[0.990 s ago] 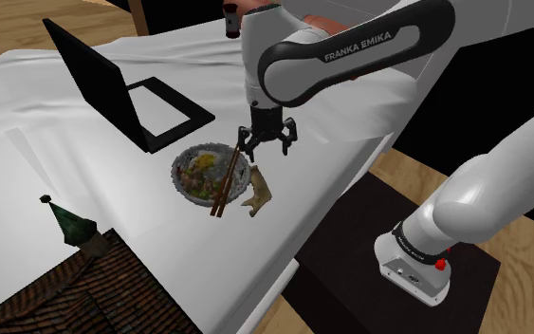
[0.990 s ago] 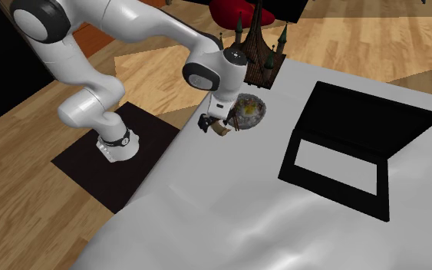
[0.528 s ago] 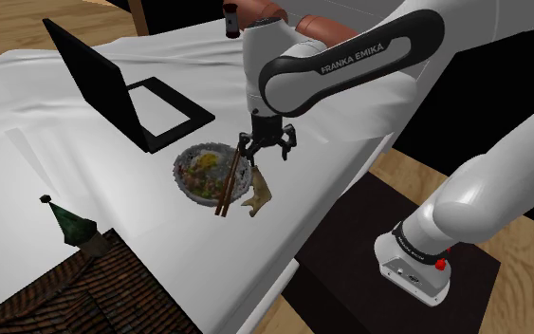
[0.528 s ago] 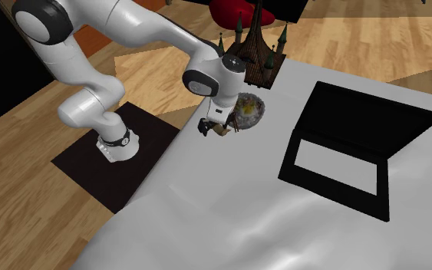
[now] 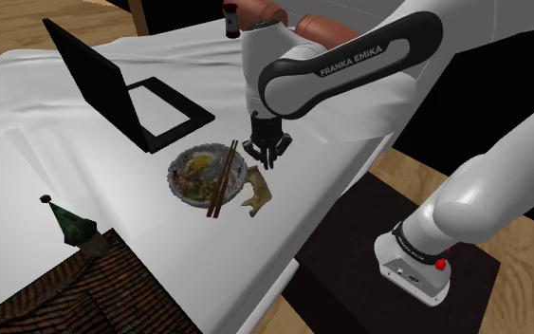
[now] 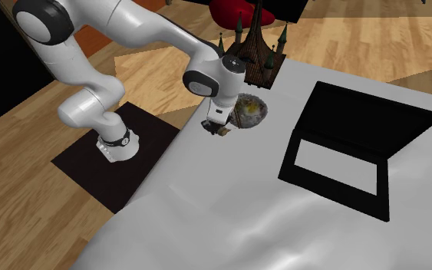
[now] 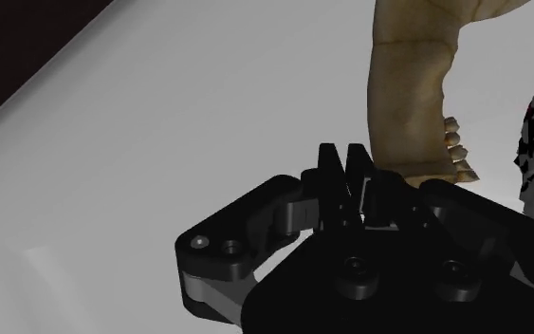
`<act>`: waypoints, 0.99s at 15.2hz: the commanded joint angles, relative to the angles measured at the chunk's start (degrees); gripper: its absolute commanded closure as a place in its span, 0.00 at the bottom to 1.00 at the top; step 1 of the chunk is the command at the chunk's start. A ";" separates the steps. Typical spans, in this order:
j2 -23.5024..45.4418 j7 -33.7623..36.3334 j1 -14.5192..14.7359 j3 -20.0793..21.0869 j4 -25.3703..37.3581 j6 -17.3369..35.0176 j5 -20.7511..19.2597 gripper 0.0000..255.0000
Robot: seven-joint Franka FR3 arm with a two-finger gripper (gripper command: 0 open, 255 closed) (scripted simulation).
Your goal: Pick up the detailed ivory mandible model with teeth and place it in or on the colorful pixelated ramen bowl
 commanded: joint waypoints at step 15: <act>-4.87 7.32 3.42 3.47 -8.61 11.85 6.86 0.00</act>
